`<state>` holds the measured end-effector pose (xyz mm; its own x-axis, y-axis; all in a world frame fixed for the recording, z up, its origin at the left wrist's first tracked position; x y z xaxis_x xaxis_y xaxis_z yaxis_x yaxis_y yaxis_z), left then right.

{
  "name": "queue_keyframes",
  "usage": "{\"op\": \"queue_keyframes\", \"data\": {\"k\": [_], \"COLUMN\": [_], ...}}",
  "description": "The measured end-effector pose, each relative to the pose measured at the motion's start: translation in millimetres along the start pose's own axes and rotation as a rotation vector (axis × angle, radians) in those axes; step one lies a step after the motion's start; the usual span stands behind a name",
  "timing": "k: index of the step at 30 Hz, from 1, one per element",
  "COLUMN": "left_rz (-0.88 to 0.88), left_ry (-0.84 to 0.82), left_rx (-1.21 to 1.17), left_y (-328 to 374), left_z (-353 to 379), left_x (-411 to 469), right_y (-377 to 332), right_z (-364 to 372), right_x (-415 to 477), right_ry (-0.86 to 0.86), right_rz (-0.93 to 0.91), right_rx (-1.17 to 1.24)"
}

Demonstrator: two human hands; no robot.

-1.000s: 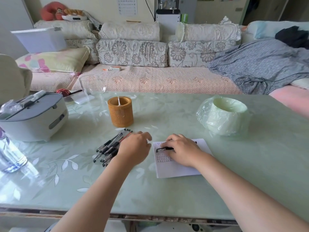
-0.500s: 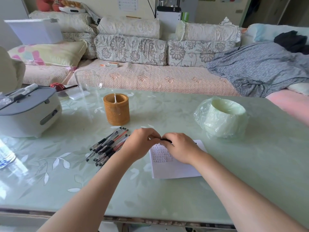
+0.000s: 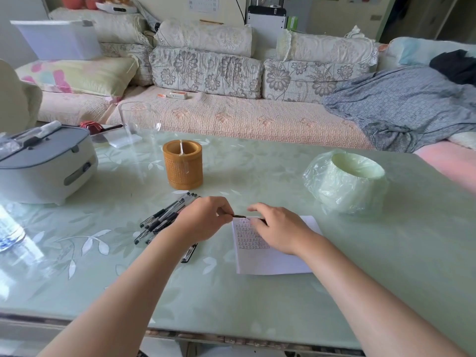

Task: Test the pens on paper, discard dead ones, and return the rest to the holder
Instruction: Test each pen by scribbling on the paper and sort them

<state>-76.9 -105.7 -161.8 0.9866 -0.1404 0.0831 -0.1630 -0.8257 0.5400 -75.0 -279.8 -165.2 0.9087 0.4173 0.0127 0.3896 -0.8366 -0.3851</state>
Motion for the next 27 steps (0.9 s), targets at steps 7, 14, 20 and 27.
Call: {"op": "queue_keyframes", "data": {"k": [7, 14, 20, 27], "left_rz": [-0.009, 0.103, 0.198, 0.192], "left_ry": [-0.027, 0.025, -0.118, -0.181], "left_rx": [0.213, 0.248, 0.172, 0.158], "left_y": [-8, -1, 13, 4], "left_z": [10, 10, 28, 31], "left_x": [-7, -4, -10, -10], "right_y": [18, 16, 15, 5], "right_z": [4, 19, 22, 30], "right_x": [-6, -9, -7, -11], "right_ry": [0.028, -0.039, 0.048, 0.034], "right_rz": [0.104, 0.178, 0.156, 0.202], "right_rx": [0.578, 0.971, 1.03, 1.016]}}
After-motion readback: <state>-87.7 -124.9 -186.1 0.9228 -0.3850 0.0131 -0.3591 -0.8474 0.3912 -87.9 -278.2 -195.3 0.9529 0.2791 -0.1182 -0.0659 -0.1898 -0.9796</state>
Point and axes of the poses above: each hand's wrist, its own x-axis towards the middle knuckle, its own z-axis out of the palm, y = z × x, the point moved 6 cm from there along x, towards the middle knuckle, and after that the axes turned 1 degree about z, right-handed, at the moved point
